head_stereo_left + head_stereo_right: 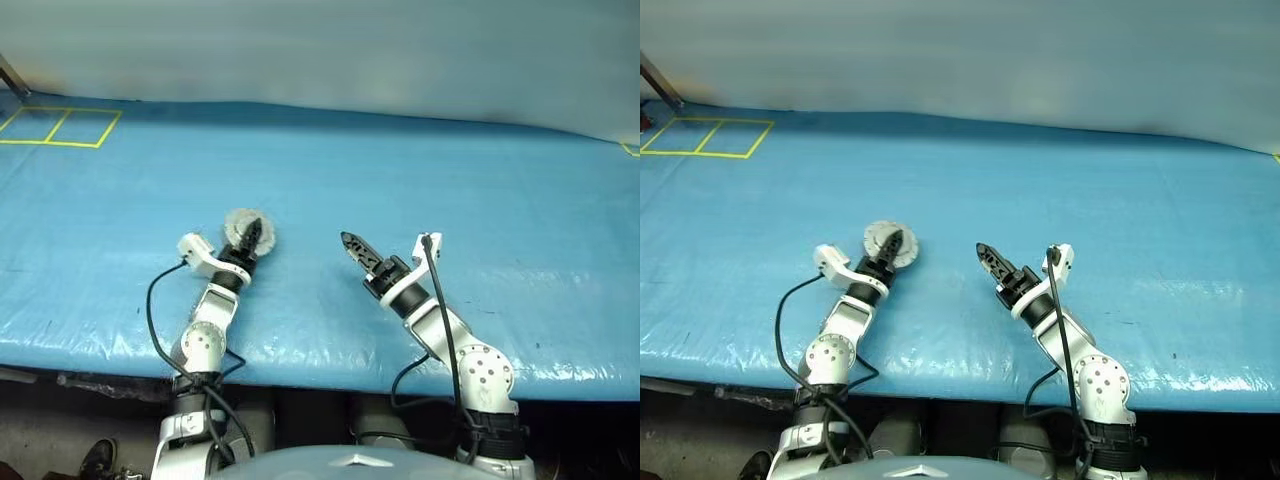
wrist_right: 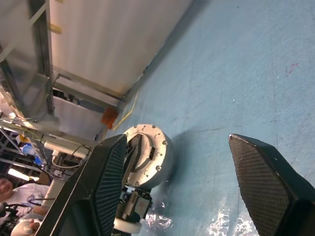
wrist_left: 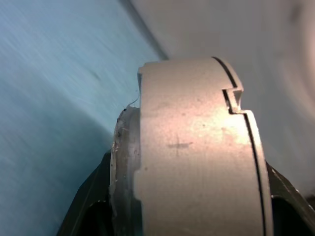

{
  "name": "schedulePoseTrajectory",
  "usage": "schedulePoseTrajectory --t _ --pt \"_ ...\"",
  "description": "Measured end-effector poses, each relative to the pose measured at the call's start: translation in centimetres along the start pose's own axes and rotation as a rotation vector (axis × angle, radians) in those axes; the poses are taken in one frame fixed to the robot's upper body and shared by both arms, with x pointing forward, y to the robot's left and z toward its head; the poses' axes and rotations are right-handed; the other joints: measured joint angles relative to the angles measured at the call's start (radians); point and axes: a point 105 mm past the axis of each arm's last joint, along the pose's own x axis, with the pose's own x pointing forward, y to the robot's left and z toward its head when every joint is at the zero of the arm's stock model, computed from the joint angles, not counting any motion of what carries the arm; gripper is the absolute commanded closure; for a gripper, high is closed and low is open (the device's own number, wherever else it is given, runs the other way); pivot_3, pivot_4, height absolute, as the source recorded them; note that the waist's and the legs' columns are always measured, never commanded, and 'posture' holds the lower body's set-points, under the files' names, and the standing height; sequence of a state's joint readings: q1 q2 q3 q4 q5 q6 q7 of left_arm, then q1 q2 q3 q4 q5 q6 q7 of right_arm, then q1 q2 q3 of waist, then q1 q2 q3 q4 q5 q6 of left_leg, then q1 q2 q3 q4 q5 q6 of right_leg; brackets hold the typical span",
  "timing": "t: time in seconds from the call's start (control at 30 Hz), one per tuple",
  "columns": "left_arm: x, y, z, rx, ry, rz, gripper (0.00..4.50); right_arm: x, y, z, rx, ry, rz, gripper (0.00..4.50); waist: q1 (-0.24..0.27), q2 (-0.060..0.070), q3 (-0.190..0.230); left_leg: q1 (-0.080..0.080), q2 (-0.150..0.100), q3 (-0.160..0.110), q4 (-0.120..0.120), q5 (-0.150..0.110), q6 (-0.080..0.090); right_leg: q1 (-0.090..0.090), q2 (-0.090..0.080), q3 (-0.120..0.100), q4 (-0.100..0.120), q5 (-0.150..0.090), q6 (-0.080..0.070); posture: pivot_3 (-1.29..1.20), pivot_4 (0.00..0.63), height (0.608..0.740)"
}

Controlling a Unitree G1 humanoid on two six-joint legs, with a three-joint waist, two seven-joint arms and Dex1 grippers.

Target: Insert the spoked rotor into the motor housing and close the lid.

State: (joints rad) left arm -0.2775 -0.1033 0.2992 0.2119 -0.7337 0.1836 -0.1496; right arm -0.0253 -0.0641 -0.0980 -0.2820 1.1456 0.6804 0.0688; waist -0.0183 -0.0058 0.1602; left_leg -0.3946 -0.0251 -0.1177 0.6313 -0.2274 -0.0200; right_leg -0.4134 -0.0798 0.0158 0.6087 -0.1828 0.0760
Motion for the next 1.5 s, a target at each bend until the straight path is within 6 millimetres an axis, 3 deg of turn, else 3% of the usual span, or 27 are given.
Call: schedulePoseTrajectory --t 0.13,0.23,0.33,0.5,0.6,0.73,0.87,0.97,1.03,1.13,1.2,1.3,1.43,1.5 --pt "0.4 1.1 0.3 0.066 -0.054 0.098 1.7 0.0 -0.1 -0.1 -0.02 0.002 -0.008 1.03 0.004 -0.001 0.0 0.0 0.0 0.0 0.0 0.0 0.001 0.0 0.0 0.001 -0.001 0.001 0.002 0.0 0.15 0.74" --pt "0.5 1.2 0.3 0.115 -0.057 0.121 1.06 0.1 -0.1 -0.1 -0.026 0.001 -0.007 1.0 0.003 -0.001 0.0 0.001 0.0 0.0 0.0 0.0 0.0 0.0 0.0 0.001 0.0 0.001 0.001 0.0 0.15 0.74" --pt "0.6 1.4 0.3 0.132 -0.06 0.137 0.04 0.1 -0.1 -0.1 -0.027 0.0 -0.008 1.0 0.0 0.0 0.0 0.002 0.0 0.0 0.001 0.0 0.0 0.002 0.0 0.001 0.001 0.001 0.001 0.0 0.15 0.74" --pt "0.1 2.3 1.8 0.23 -0.126 0.214 0.02 0.1 -0.2 -0.2 -0.028 0.002 -0.012 1.0 -0.011 0.0 0.0 0.002 0.0 0.0 0.001 0.0 0.0 0.001 0.0 0.001 0.001 0.001 0.001 0.0 0.15 0.74" --pt "-0.9 2.9 4.3 0.318 -0.234 0.28 0.02 0.2 -0.5 -0.2 -0.026 0.011 -0.026 1.0 -0.009 -0.001 0.0 0.001 0.0 0.0 0.001 0.0 0.0 0.001 0.001 0.001 0.001 0.002 0.002 0.0 0.15 0.74" --pt "-1.7 0.9 8.6 0.523 -0.434 0.282 0.02 0.6 -0.8 -0.7 -0.021 0.052 -0.041 1.0 -0.002 -0.001 0.0 0.001 0.0 0.0 0.001 0.0 0.0 0.001 0.001 0.001 0.001 0.002 0.001 0.0 0.15 0.74" --pt "-1.6 -2.6 9.6 0.703 -0.533 0.174 0.02 0.8 -0.6 -0.7 -0.066 0.045 -0.028 1.0 0.007 -0.001 -0.001 0.001 0.0 0.0 0.002 0.001 0.0 0.002 0.001 0.001 0.001 0.002 0.002 0.0 0.15 0.74" --pt "-0.9 -5.9 7.2 0.809 -0.462 -0.057 0.02 0.9 -0.1 0.3 -0.16 -0.03 0.001 1.0 0.006 -0.001 -0.001 0.001 0.0 0.001 0.002 0.001 0.0 0.002 0.001 0.001 0.001 0.002 0.002 0.0 0.15 0.74" --pt "-1.0 -7.9 3.5 0.917 -0.308 -0.304 0.02 0.6 0.1 1.4 -0.28 -0.079 0.018 1.0 0.002 0.0 -0.001 0.001 0.0 0.001 0.002 0.001 0.0 0.001 0.001 0.002 0.001 0.002 0.002 0.0 0.15 0.74" --pt "-2.5 -7.7 -2.4 1.022 -0.008 -0.558 0.02 -0.4 0.1 2.7 -0.438 -0.083 0.051 1.0 -0.011 0.001 -0.001 0.002 0.0 0.002 0.001 0.0 0.0 0.0 0.001 0.003 0.001 0.002 0.001 0.0 0.15 0.74" --pt "-3.6 -6.7 -4.6 1.054 0.149 -0.661 0.02 -1.5 -0.7 3.0 -0.549 -0.02 0.052 1.0 -0.018 0.001 -0.001 0.002 0.001 0.002 0.001 0.0 0.0 0.0 0.001 0.003 0.002 0.001 0.0 0.0 0.15 0.74" --pt "-4.7 -5.8 -5.6 1.062 0.274 -0.75 0.02 -3.3 -2.3 3.1 -0.767 0.129 0.033 1.0 -0.019 0.002 -0.001 0.003 0.001 0.002 0.001 0.001 0.0 0.0 0.001 0.003 0.004 0.001 0.0 0.0 0.15 0.74" --pt "-5.2 -5.6 -5.4 1.093 0.321 -0.822 0.0 -4.2 -3.1 2.4 -0.991 0.281 0.046 0.11 -0.016 0.002 -0.001 0.003 0.001 0.002 0.001 0.001 0.0 0.001 0.001 0.003 0.004 0.001 0.0 0.0 0.15 0.74" --pt "-5.2 -5.6 -5.3 1.101 0.318 -0.817 0.0 -4.3 -3.4 2.4 -1.022 0.291 0.042 0.04 -0.013 0.001 -0.001 0.003 0.001 0.002 0.002 0.001 0.0 0.001 0.001 0.003 0.003 0.001 0.0 0.0 0.15 0.74"
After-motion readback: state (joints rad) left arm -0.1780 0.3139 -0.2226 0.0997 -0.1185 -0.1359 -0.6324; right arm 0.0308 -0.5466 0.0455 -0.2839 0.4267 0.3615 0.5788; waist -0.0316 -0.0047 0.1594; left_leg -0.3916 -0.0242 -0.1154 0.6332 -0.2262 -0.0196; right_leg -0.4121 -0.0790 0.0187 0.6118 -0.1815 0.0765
